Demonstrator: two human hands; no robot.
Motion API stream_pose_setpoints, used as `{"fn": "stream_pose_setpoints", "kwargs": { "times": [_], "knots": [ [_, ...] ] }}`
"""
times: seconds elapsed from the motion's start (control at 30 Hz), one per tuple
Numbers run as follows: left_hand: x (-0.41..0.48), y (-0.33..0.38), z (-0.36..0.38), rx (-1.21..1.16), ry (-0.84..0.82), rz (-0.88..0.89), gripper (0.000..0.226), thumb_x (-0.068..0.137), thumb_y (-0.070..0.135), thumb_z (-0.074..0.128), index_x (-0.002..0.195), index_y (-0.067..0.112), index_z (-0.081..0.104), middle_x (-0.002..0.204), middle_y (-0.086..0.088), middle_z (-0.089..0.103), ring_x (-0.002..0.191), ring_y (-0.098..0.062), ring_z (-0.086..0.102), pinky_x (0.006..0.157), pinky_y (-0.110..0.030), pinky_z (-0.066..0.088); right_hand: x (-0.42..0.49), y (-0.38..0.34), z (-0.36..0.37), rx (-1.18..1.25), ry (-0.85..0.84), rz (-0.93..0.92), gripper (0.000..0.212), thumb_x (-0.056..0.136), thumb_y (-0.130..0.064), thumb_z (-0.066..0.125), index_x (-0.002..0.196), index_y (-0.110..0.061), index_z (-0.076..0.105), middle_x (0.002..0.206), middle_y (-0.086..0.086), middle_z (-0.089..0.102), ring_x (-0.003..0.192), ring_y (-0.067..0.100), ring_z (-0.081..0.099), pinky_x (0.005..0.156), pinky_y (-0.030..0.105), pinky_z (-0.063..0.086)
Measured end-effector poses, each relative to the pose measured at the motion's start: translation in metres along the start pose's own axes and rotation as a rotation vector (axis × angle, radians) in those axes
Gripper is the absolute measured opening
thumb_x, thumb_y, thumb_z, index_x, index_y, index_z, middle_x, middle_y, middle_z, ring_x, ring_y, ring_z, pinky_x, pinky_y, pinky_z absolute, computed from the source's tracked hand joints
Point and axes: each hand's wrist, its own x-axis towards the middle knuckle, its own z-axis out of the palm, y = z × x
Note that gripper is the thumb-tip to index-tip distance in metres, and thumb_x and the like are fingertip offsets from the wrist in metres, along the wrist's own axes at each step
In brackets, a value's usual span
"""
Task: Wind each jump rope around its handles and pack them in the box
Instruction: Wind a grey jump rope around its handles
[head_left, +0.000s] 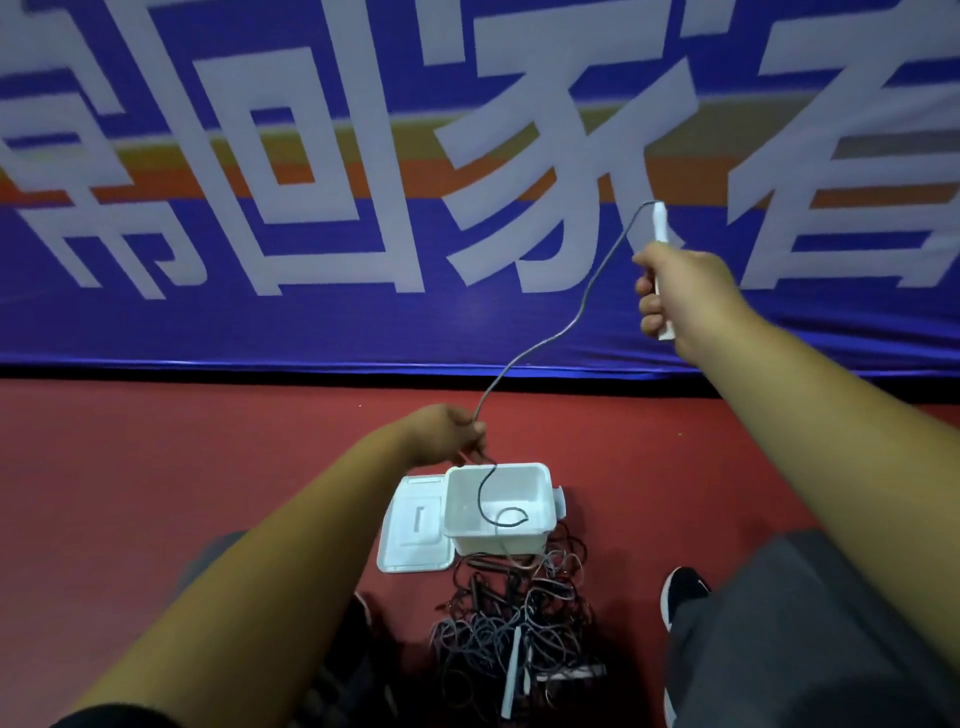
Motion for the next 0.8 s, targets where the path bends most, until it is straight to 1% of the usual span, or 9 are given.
{"fn": "stream_pose_setpoints", "kwargs": {
  "times": [0.03,0.13,0.23,0.3,0.37,0.43,0.5,0.67,0.8],
  "knots": [
    [0.001,0.007,-0.003,-0.104,0.022,0.011,0.033,0.111,0.029,0.049,0.097,0.007,0.071,0.077,-0.008,0.073,0.062,-0.017,0.066,0.06,-0.026,0.05,0.003,0.013,0.001,-0.032,0.002,0.019,0.009,0.093,-0.024,0.065,0.089,-0.016,0.063,0.072,0.002,0.053,0.045,0.012,0.037,0.047,0.026,0.031],
    [0.002,0.033,-0.012,-0.457,0.082,0.063,0.035,0.109,0.032,0.055,0.101,0.001,0.071,0.066,-0.009,0.067,0.062,-0.024,0.067,0.064,-0.032,0.06,0.007,0.064,0.014,-0.196,-0.083,0.101,0.011,0.092,-0.024,0.065,0.085,-0.018,0.059,0.065,0.002,0.048,0.043,0.014,0.036,0.047,0.025,0.032],
    [0.01,0.051,-0.014,-0.691,0.067,0.069,0.04,0.106,0.04,0.06,0.108,0.003,0.075,0.065,-0.004,0.06,0.058,-0.018,0.061,0.063,-0.031,0.059,0.006,0.119,0.035,-0.334,-0.234,0.178,0.014,0.089,-0.022,0.069,0.079,-0.018,0.06,0.062,0.001,0.047,0.043,0.015,0.036,0.048,0.024,0.032],
    [0.018,0.056,-0.014,-0.714,0.065,0.071,0.043,0.103,0.046,0.062,0.109,0.007,0.078,0.064,-0.001,0.055,0.054,-0.015,0.051,0.059,-0.029,0.053,0.005,0.15,0.05,-0.34,-0.296,0.211,0.011,0.088,-0.021,0.073,0.082,-0.017,0.065,0.06,0.0,0.047,0.044,0.014,0.037,0.048,0.024,0.034],
    [0.028,0.053,-0.012,-0.699,0.067,0.07,0.046,0.102,0.052,0.061,0.107,0.011,0.081,0.064,0.001,0.05,0.052,-0.014,0.041,0.057,-0.029,0.047,0.005,0.174,0.062,-0.303,-0.321,0.229,0.003,0.091,-0.018,0.071,0.091,-0.016,0.073,0.058,-0.004,0.047,0.044,0.013,0.038,0.049,0.025,0.036],
    [0.038,0.045,-0.008,-0.71,0.08,0.049,0.048,0.101,0.056,0.061,0.107,0.013,0.082,0.063,0.001,0.045,0.052,-0.015,0.035,0.055,-0.028,0.044,0.009,0.194,0.072,-0.242,-0.362,0.248,0.023,0.092,-0.012,0.066,0.106,-0.021,0.08,0.06,-0.006,0.046,0.046,0.012,0.039,0.052,0.026,0.036],
    [0.049,0.034,-0.002,-0.755,0.086,0.025,0.05,0.101,0.057,0.06,0.108,0.012,0.081,0.061,0.001,0.042,0.051,-0.015,0.031,0.053,-0.028,0.04,0.014,0.205,0.08,-0.187,-0.405,0.273,0.031,0.092,-0.009,0.064,0.113,-0.024,0.08,0.062,-0.005,0.046,0.047,0.013,0.04,0.051,0.027,0.035],
    [0.078,-0.001,0.006,-0.938,0.057,-0.064,0.048,0.103,0.054,0.057,0.105,0.013,0.082,0.057,0.002,0.035,0.049,-0.013,0.019,0.051,-0.027,0.024,0.027,0.218,0.093,-0.164,-0.454,0.283,0.016,0.089,-0.019,0.081,0.105,-0.021,0.08,0.063,-0.005,0.05,0.05,0.014,0.041,0.052,0.029,0.038],
    [0.098,-0.003,-0.01,-0.943,0.069,-0.107,0.046,0.106,0.052,0.054,0.111,0.014,0.08,0.06,0.005,0.037,0.051,-0.012,0.016,0.049,-0.026,0.022,0.039,0.222,0.098,-0.153,-0.439,0.242,0.01,0.09,-0.03,0.085,0.09,-0.021,0.079,0.065,-0.003,0.047,0.051,0.013,0.04,0.051,0.029,0.037]
  ]
}}
